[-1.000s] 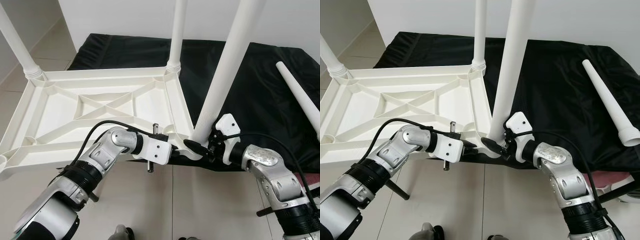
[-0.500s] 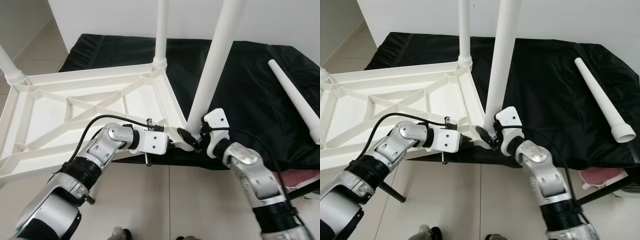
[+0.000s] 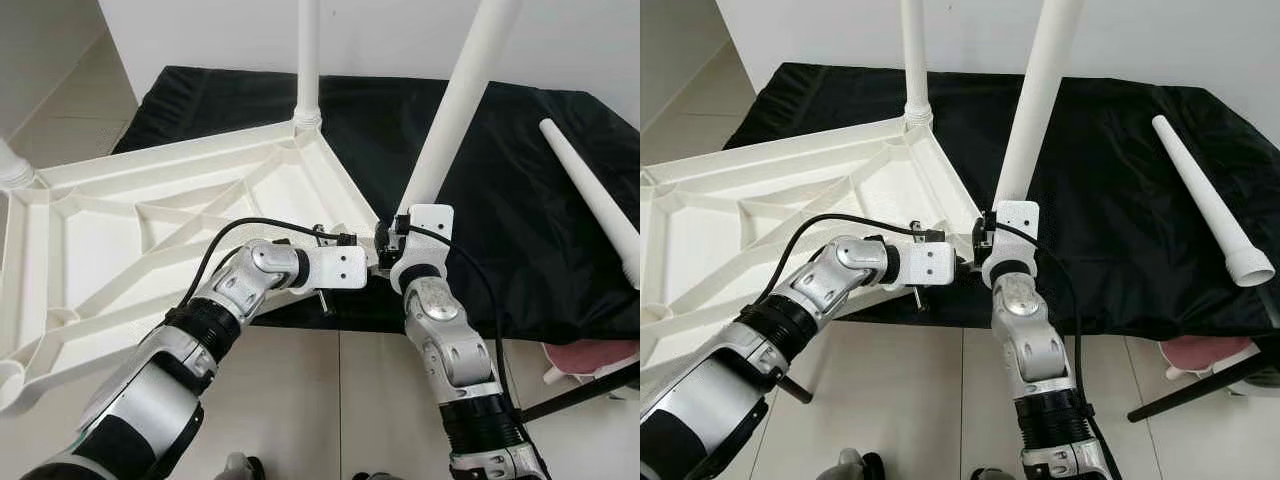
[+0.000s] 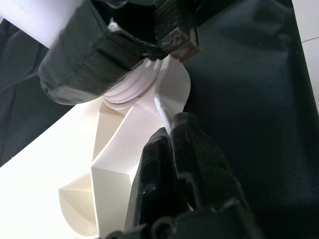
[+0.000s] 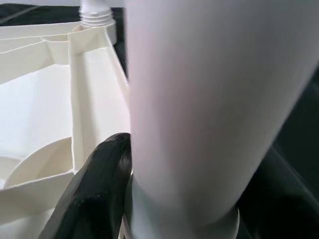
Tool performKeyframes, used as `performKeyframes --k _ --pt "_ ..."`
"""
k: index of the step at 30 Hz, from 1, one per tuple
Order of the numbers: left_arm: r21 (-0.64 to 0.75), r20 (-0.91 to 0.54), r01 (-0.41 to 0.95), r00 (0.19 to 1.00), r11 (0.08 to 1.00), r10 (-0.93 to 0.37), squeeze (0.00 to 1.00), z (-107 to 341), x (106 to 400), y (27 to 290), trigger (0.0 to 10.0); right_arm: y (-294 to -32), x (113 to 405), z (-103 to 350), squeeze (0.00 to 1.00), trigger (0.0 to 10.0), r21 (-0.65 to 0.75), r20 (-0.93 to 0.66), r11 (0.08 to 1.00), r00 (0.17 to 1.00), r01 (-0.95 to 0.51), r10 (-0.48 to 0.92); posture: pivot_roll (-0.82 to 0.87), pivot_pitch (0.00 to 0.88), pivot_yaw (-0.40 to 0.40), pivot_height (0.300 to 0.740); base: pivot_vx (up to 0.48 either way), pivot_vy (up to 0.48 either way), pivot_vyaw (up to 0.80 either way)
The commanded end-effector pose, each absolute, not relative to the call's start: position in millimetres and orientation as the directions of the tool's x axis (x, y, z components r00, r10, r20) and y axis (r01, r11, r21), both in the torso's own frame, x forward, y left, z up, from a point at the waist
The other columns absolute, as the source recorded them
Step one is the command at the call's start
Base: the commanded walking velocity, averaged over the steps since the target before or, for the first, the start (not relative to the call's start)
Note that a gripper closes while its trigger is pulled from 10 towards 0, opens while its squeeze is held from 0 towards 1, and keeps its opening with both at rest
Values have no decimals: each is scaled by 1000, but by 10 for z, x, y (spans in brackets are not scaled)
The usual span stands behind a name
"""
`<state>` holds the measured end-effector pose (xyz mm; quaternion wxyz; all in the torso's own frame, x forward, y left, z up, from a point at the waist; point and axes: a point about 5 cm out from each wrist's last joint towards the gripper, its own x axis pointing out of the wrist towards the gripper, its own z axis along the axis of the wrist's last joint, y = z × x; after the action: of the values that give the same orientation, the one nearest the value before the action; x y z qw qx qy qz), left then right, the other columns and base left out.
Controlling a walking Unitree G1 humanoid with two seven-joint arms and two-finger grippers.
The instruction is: Building children table
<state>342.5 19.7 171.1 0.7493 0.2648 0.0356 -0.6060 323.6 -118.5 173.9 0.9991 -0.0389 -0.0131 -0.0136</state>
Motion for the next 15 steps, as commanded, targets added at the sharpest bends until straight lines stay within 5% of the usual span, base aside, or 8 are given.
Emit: performKeyframes --k 1,2,3,6,7,15 --pt "373 -335 875 -182 -308 -924 0 2007 3064 -87 0 -1420 3226 1367 0 10000 -142 -136 988 987 62 -81 -22 146 -1 740 0 0 0" --pt "373 -335 875 -182 -308 -924 0 2007 3064 -87 0 -1420 3226 1367 0 10000 -142 -136 988 987 62 -81 -22 146 -1 740 0 0 0" --pt "367 -341 875 -189 -316 -921 0 1985 3055 -72 0 -1405 3228 1426 1000 10000 -133 -106 991 994 26 -40 -21 143 -2 740 0 0 0" --pt "361 -350 874 -197 -326 -916 0 1957 3043 -53 0 -1376 3227 1497 1000 10000 -126 -72 991 997 -36 27 -21 141 -3 740 0 0 0" --pt "355 -360 872 -203 -336 -910 0 1924 3033 -32 0 -1359 3223 1580 0 10000 -137 -35 987 996 -89 85 -21 138 -4 740 0 0 0" --pt "336 -427 854 -237 -397 -872 0 1770 2956 116 0 -1537 3184 1907 0 10000 -365 20 878 940 -310 340 -25 126 -3 740 0 0 0"
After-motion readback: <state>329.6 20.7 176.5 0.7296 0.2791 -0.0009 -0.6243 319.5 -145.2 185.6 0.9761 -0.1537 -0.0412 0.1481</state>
